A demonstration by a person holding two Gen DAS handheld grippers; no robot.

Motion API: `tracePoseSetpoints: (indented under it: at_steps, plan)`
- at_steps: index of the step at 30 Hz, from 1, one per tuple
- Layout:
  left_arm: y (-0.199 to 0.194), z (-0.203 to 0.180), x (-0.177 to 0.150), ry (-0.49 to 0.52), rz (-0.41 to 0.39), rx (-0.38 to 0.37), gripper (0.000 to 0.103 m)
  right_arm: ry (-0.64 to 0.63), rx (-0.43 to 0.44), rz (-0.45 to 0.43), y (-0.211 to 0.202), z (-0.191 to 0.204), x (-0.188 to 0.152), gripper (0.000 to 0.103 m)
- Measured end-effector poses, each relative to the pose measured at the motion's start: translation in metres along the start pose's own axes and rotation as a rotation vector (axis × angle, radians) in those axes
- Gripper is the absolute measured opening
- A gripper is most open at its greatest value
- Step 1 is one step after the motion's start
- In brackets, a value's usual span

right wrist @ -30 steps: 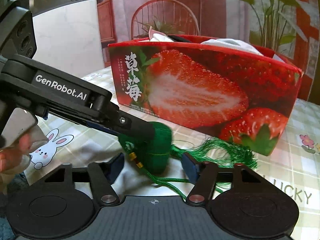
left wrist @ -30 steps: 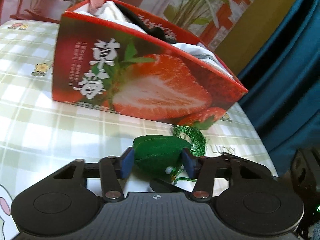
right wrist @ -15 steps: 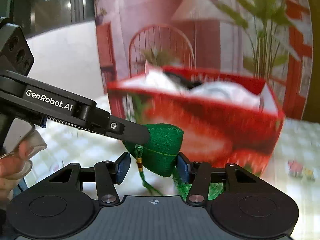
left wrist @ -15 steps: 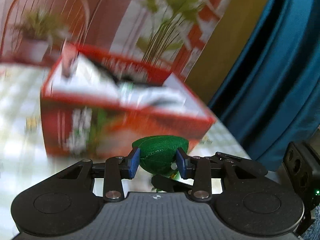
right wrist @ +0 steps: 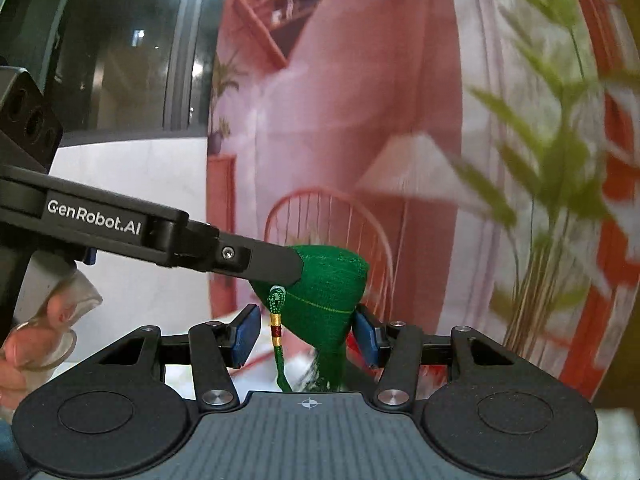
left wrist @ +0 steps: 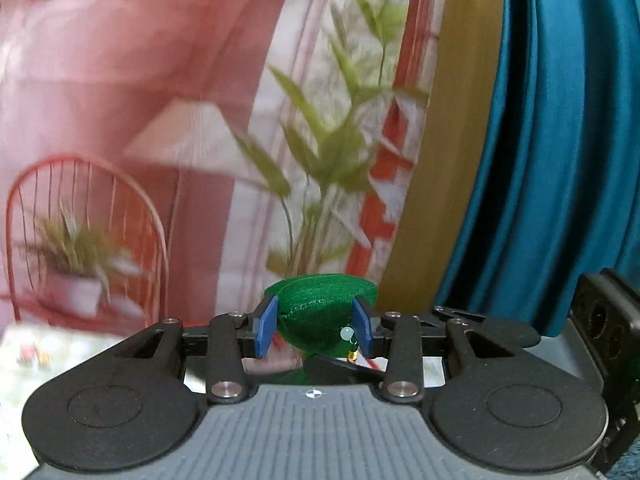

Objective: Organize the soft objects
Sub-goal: 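Carry the green pouch with the left tool and release it into the box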

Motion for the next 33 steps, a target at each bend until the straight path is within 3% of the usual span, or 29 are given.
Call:
tracePoseSetpoints:
  at_steps: [4,7,16,25,31,33]
  plan:
    - [0.011,0.006,0.014,-0.017,-0.023,0.008,0.042,-0.040,-0.029,-0.015,0.017,-0.003,0.018,0.048]
    - [0.029,0.010,0.008,-0.010,0.016,0.021,0.042,-0.034,-0.044,0.007,0.032,-0.005,0.014,0.048]
    - [0.086,0.038,-0.043,-0.069,0.204,0.025,0.043,0.075,-0.053,0.147,0.079,-0.022,-0.047,0.048]
    - [0.104,0.059,-0.070,-0.087,0.294,0.091,0.047,0.138,-0.083,0.259,0.102,-0.030,-0.089,0.050]
    - [0.099,0.071,-0.070,-0.088,0.312,0.178,0.073,0.220,-0.149,0.284,0.098,-0.047,-0.099,0.061]
    - [0.094,0.073,-0.069,-0.074,0.308,0.226,0.091,0.232,-0.175,0.285,0.095,-0.051,-0.101,0.071]
Point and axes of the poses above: each gripper's, at about its wrist camera, not at the fingertips, and y roughly the way its jaws point, z to its left, x to its top, the point moved 5 cm from there along y, roughly the way its jaws point, and after that the axes turned 8 degrees about z, right-handed, at the moved point
